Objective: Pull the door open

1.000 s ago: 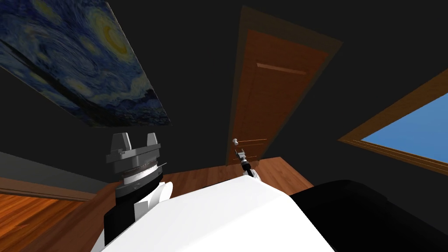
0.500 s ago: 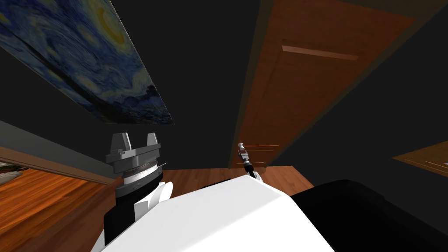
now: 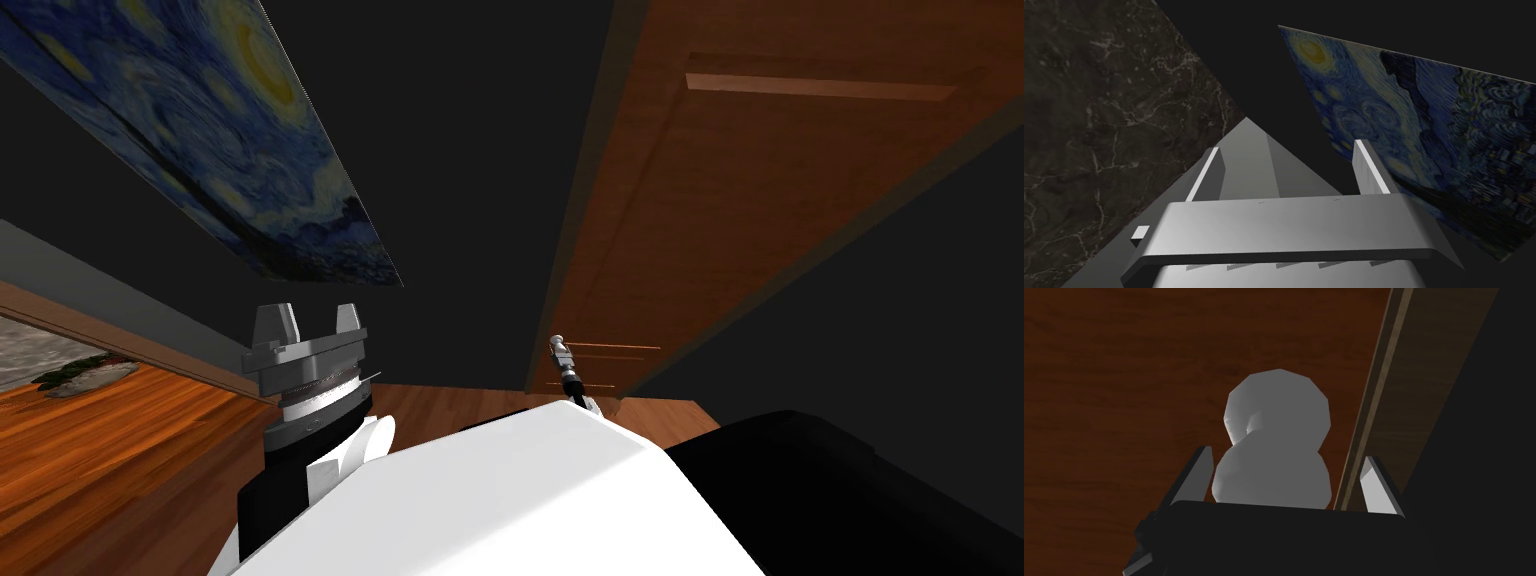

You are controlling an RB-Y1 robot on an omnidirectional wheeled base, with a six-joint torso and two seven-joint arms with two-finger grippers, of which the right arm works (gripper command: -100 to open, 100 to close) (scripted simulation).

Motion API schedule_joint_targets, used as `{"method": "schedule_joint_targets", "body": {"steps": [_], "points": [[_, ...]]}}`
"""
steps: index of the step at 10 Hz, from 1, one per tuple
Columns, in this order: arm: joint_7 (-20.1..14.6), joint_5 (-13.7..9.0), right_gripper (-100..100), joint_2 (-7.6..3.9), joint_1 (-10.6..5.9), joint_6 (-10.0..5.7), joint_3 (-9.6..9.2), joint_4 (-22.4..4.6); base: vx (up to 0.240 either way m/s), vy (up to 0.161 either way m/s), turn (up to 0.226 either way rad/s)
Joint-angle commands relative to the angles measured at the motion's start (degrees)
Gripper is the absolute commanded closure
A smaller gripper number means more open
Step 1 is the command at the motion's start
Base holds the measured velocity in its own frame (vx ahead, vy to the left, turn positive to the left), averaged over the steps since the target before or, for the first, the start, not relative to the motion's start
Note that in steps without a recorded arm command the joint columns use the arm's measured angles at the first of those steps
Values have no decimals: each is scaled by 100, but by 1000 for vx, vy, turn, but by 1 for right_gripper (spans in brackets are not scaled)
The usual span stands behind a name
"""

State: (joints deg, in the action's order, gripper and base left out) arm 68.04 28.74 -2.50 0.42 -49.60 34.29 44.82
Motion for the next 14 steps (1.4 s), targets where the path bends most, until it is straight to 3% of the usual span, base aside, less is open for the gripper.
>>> {"method": "schedule_joint_targets", "body": {"steps": [1,6,14], "points": [[-3,-1,100,0,3,5,-15,2,-6,-1,-47],[-3,-1,100,0,3,5,-15,2,-7,3,-1],[-1091,-417,100,-131,37,26,-204,7,-23,-6,39]]}}
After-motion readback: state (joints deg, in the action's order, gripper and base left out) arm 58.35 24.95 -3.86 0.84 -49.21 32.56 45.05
